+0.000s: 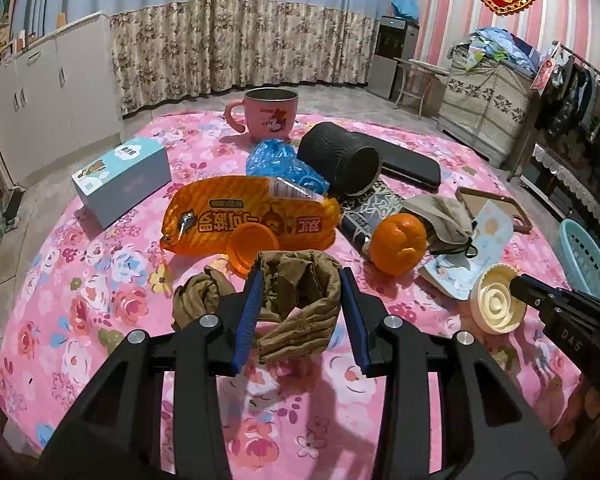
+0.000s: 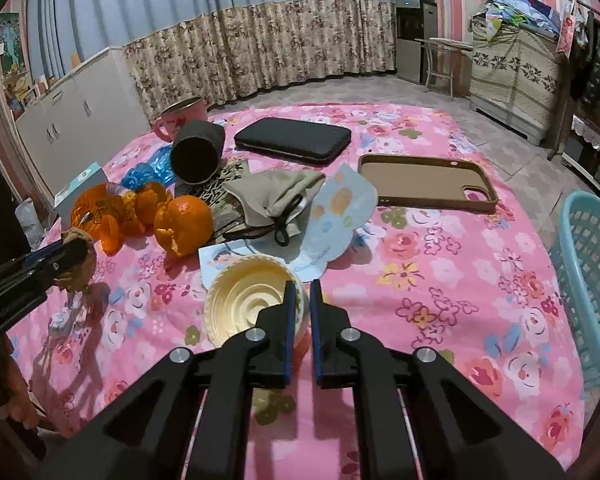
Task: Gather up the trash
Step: 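Carry the brown paper and cream lid in both tools over the blue basket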
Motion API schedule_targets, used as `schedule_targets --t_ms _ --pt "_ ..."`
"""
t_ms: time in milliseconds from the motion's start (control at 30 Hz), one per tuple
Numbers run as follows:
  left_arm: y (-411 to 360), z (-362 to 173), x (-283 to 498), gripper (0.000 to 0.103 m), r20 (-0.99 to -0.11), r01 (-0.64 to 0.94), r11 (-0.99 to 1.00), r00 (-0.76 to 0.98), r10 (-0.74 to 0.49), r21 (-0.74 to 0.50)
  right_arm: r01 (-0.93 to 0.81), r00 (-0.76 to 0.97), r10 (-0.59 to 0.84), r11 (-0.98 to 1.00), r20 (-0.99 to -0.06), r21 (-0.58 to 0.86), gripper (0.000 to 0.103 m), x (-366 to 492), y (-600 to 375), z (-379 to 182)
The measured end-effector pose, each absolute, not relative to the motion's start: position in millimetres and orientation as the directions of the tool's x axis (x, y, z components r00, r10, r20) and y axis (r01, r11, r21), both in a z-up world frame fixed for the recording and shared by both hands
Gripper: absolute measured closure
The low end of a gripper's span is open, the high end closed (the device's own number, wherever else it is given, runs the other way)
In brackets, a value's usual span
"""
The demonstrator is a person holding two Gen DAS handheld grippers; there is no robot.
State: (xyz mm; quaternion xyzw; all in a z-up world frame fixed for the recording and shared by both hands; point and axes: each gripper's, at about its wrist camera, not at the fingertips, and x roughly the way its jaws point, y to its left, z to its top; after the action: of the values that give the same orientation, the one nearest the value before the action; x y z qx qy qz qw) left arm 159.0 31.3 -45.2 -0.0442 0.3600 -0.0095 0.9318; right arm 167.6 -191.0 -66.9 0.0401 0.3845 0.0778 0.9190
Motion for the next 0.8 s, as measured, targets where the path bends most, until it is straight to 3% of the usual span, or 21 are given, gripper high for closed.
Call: schedule_targets --t_ms 367,533,800 --pt "9.0 -27.6 140.4 0.065 -0.644 0.052 0.997 0.761 -0.077 -0.057 -0.064 0.713 0.126 0.991 -0.690 0.114 0.096 148.2 -224.6 -40.5" --pt "-11.5 -0.2 134.5 0.065 -0.588 0.107 0.993 0.800 -0.121 -0.058 -0.008 0.740 0.090 0.992 -0.667 0.125 0.096 137.7 -260.6 -22.5" --pt "-65.0 9.5 151.6 0.065 -0.572 0.204 0.976 0.793 -0.208 -0.073 0.118 0.765 0.026 0.976 -0.643 0.181 0.096 124.3 -327.8 -13.9"
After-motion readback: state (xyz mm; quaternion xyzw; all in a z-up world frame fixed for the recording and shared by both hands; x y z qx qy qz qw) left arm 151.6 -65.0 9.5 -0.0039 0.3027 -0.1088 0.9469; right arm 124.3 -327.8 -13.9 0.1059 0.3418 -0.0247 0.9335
